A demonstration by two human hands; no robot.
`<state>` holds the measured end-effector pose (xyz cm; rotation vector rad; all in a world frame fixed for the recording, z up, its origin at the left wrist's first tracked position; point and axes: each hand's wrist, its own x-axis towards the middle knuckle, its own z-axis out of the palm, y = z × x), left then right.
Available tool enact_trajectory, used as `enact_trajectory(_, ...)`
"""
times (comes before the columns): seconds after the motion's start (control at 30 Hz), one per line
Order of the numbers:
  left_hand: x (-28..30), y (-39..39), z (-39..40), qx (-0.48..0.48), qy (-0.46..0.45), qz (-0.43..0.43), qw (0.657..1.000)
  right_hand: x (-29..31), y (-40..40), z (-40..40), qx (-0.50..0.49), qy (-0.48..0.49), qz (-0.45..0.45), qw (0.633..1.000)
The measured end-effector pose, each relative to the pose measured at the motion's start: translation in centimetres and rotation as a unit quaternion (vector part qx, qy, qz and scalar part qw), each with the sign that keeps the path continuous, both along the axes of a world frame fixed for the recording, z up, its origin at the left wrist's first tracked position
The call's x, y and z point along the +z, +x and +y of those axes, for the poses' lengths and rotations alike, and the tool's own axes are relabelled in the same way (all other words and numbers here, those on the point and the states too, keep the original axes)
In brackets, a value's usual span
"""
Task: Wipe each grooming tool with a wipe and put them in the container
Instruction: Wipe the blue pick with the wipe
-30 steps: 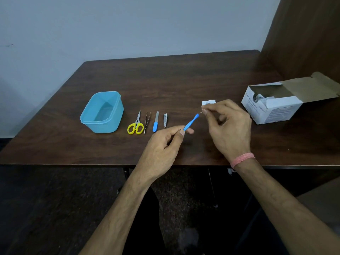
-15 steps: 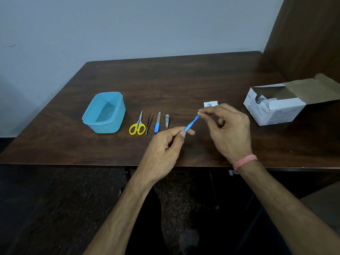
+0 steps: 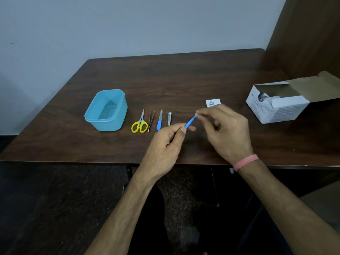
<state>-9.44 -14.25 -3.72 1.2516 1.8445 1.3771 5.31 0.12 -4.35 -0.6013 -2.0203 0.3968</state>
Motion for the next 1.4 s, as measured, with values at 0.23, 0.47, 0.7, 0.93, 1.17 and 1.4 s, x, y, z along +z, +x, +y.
enact_trajectory(0.23, 0.0, 0.1, -0.1, 0.005, 0.005, 0.024, 1.0, -0.3, 0.2, 0.1, 0.046, 0.027, -0.02, 0.998)
enact_trajectory(0.47, -0.1, 0.0, 0.1, 0.003, 0.006, 0.024, 1.0, -0.1, 0.3, -0.1, 0.061, 0.025, -0.036, 0.997)
enact_trajectory(0.7, -0.1, 0.1, -0.1, 0.002, 0.001, 0.018, 1.0, 0.0, 0.1, 0.6, 0.028, -0.021, 0.0, 0.999)
enact_trajectory(0.93, -0.2, 0.1, -0.1, 0.005, -0.003, 0.024, 1.0, -0.1, 0.1, 0.8, 0.0, -0.021, -0.004, 1.0)
enact_trajectory(1.17, -0.5, -0.2, 0.1, -0.013, 0.013, -0.023, 1.0, 0.0, 0.1, 0.0, 0.042, 0.021, -0.029, 0.998)
enact_trajectory(1.4, -0.4, -0.5, 0.1, -0.027, 0.016, -0.053, 0.998, 0.2, 0.3, -0.2, 0.07, 0.021, -0.025, 0.997)
